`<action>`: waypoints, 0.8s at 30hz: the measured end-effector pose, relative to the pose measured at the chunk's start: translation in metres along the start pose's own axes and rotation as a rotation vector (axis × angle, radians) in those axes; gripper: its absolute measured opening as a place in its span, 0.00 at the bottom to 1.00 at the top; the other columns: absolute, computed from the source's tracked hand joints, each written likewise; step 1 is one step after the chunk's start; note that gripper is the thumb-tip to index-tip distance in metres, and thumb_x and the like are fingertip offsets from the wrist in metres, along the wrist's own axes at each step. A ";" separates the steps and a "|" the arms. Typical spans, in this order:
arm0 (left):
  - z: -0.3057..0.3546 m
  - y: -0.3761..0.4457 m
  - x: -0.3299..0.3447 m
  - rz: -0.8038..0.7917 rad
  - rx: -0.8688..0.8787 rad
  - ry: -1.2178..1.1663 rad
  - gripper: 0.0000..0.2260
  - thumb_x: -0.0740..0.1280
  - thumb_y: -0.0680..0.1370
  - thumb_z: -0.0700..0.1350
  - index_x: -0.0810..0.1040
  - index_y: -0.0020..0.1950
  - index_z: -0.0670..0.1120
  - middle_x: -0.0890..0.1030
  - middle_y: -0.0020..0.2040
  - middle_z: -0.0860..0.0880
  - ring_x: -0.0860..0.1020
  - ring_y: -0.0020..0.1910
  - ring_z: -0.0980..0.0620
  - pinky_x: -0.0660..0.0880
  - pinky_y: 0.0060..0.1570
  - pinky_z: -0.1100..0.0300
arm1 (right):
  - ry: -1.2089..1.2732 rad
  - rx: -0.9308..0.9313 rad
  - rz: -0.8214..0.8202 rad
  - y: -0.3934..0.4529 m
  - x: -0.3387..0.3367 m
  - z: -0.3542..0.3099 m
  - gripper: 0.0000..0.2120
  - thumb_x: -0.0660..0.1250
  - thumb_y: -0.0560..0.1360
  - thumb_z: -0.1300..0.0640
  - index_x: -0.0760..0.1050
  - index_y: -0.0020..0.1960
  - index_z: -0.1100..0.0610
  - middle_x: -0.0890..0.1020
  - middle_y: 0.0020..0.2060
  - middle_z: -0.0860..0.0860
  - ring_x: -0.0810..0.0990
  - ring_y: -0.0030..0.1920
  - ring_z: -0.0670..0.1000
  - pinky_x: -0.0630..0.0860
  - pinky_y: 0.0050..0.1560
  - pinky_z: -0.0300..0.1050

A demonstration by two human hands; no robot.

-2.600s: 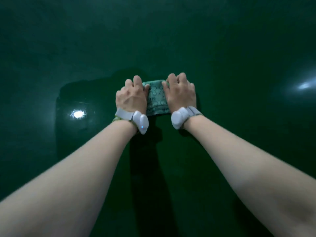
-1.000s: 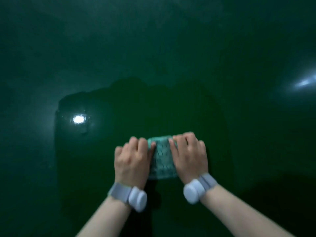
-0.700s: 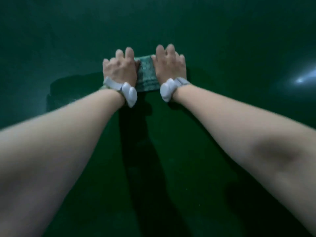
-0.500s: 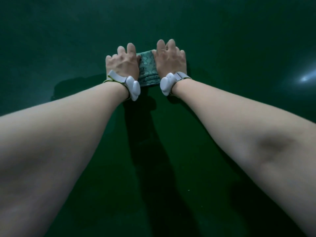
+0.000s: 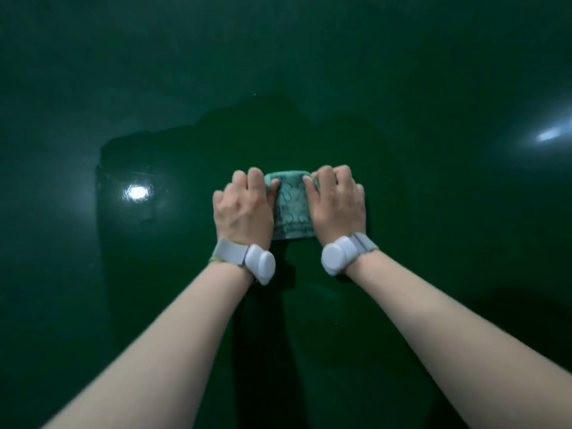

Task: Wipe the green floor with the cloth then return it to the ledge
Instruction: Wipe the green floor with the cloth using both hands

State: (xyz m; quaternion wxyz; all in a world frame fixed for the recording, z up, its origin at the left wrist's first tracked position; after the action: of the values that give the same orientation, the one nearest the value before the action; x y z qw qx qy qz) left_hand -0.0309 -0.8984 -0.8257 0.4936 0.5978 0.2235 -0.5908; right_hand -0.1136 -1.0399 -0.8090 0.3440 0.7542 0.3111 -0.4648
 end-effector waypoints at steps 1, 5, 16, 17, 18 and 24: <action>0.005 -0.014 -0.007 -0.021 -0.004 -0.012 0.17 0.62 0.86 0.55 0.75 0.51 0.41 0.76 0.41 0.43 0.76 0.33 0.41 0.72 0.37 0.47 | -0.005 -0.002 0.005 -0.013 -0.004 0.003 0.12 0.66 0.83 0.49 0.76 0.51 0.58 0.77 0.47 0.57 0.78 0.43 0.60 0.74 0.46 0.55; 0.017 -0.051 -0.030 -0.077 -0.033 -0.017 0.17 0.64 0.85 0.54 0.77 0.50 0.39 0.77 0.41 0.42 0.76 0.33 0.41 0.72 0.37 0.47 | -0.025 -0.019 -0.028 -0.047 -0.018 0.010 0.13 0.66 0.84 0.49 0.77 0.51 0.59 0.78 0.47 0.58 0.78 0.43 0.60 0.74 0.46 0.55; 0.034 -0.083 -0.041 -0.042 0.054 0.003 0.16 0.66 0.84 0.54 0.76 0.45 0.42 0.75 0.38 0.45 0.72 0.30 0.44 0.68 0.35 0.50 | -0.010 0.039 -0.001 -0.096 -0.038 0.028 0.13 0.65 0.84 0.49 0.78 0.51 0.59 0.78 0.47 0.57 0.77 0.42 0.57 0.74 0.45 0.53; 0.033 -0.081 -0.041 -0.049 0.067 0.006 0.16 0.66 0.84 0.54 0.76 0.45 0.42 0.75 0.37 0.45 0.72 0.31 0.44 0.68 0.35 0.50 | -0.013 0.032 -0.001 -0.094 -0.038 0.027 0.13 0.65 0.84 0.49 0.78 0.51 0.60 0.78 0.47 0.57 0.77 0.41 0.57 0.74 0.45 0.53; 0.031 -0.078 -0.041 -0.052 0.084 0.011 0.16 0.66 0.84 0.54 0.76 0.45 0.42 0.75 0.37 0.45 0.72 0.30 0.43 0.68 0.35 0.50 | -0.017 0.018 -0.001 -0.091 -0.037 0.026 0.13 0.65 0.84 0.49 0.77 0.51 0.60 0.77 0.47 0.57 0.77 0.41 0.57 0.74 0.44 0.54; 0.017 -0.043 -0.034 -0.037 0.133 0.034 0.16 0.64 0.86 0.53 0.76 0.47 0.41 0.76 0.39 0.44 0.74 0.31 0.42 0.69 0.36 0.49 | -0.032 -0.022 0.012 -0.053 -0.028 0.013 0.13 0.66 0.84 0.50 0.78 0.51 0.60 0.78 0.46 0.57 0.78 0.42 0.59 0.74 0.45 0.54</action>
State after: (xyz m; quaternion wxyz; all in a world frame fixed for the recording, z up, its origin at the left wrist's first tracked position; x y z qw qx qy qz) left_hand -0.0829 -0.8843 -0.8050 0.4379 0.6350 0.2030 -0.6032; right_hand -0.1723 -1.0237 -0.8001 0.3599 0.7447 0.3063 -0.4713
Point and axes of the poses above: each hand's wrist, its own y-axis towards the middle knuckle, its own x-axis out of the palm, z = x × y, the point moved 2 cm from there along y, towards the middle knuckle
